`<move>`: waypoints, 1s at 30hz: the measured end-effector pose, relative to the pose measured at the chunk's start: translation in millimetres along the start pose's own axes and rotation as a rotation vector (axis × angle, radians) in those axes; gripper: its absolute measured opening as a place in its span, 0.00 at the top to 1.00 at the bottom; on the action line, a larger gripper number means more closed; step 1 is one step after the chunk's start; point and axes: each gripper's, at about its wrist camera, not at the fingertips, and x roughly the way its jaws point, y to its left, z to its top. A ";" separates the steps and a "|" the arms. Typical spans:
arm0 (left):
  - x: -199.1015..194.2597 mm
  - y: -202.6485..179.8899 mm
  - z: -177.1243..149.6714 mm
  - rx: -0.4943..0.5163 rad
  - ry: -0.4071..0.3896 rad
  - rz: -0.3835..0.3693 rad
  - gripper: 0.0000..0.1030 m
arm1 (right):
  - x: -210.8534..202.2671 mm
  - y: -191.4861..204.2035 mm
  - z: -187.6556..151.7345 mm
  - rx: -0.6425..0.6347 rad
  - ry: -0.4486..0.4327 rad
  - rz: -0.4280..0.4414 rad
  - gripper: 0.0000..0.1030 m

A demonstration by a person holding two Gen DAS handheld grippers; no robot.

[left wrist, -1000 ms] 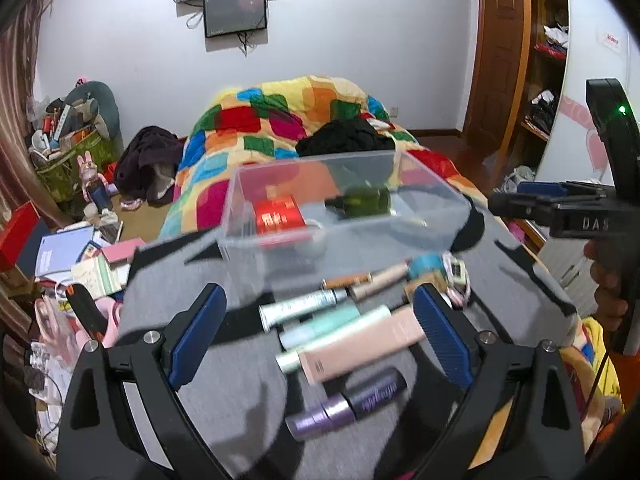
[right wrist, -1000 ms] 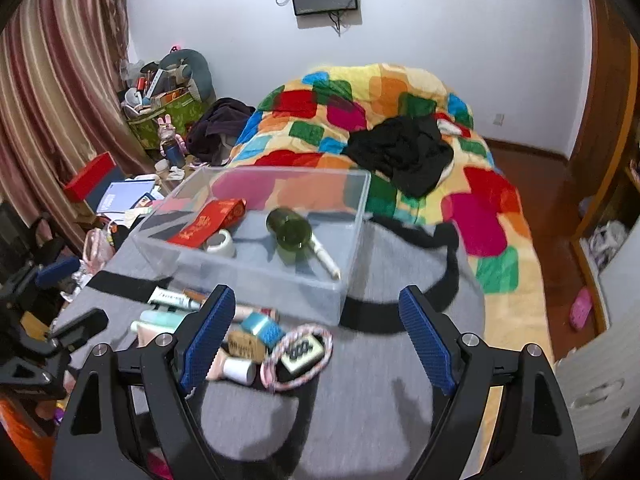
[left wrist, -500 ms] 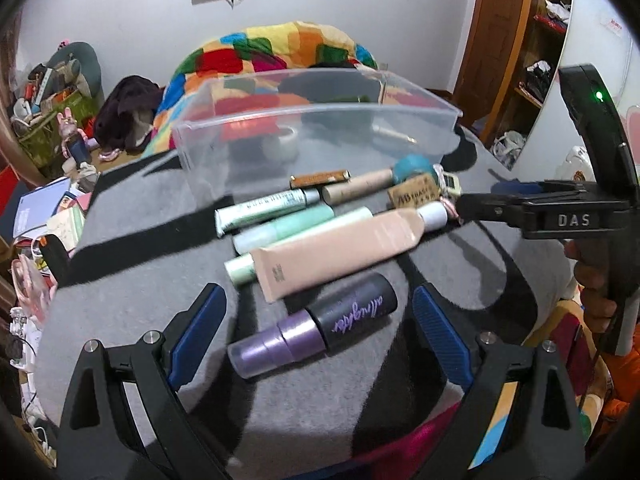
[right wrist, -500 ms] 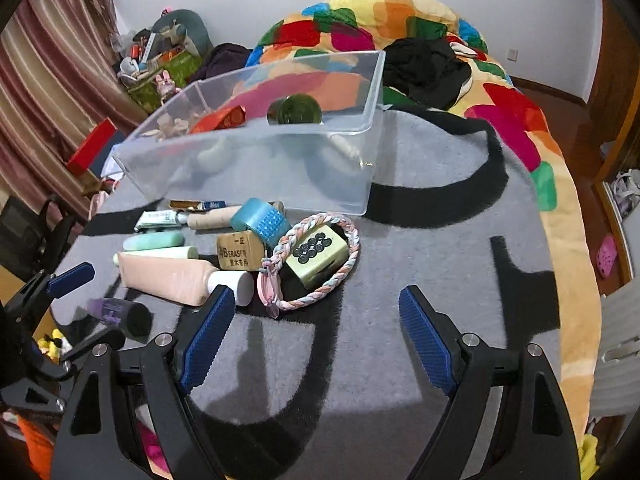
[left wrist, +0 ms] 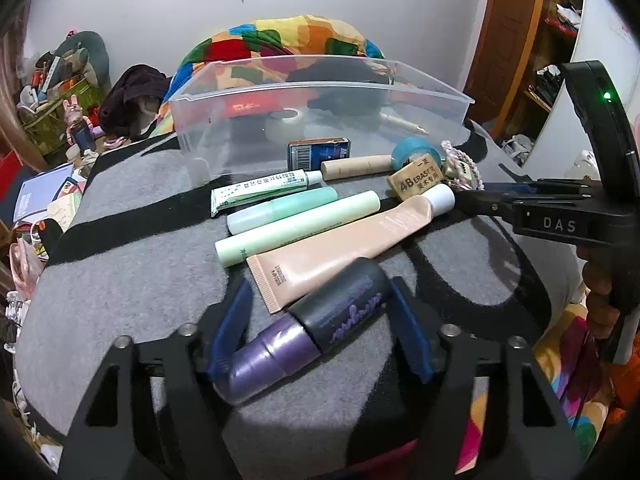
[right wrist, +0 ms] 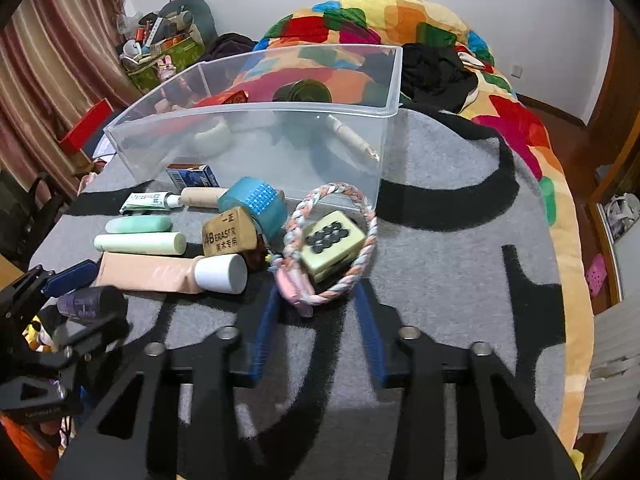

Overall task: Organize objects
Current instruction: 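Grasp the purple-capped bottle with the left tool while the right tool grasps the rope bracelet, then drop the purple-capped bottle and rope bracelet into the clear box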

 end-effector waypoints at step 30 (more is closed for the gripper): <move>-53.6 15.7 55.4 -0.052 -0.222 0.024 0.75 | -83.4 14.1 20.9 -0.034 -0.218 0.088 0.88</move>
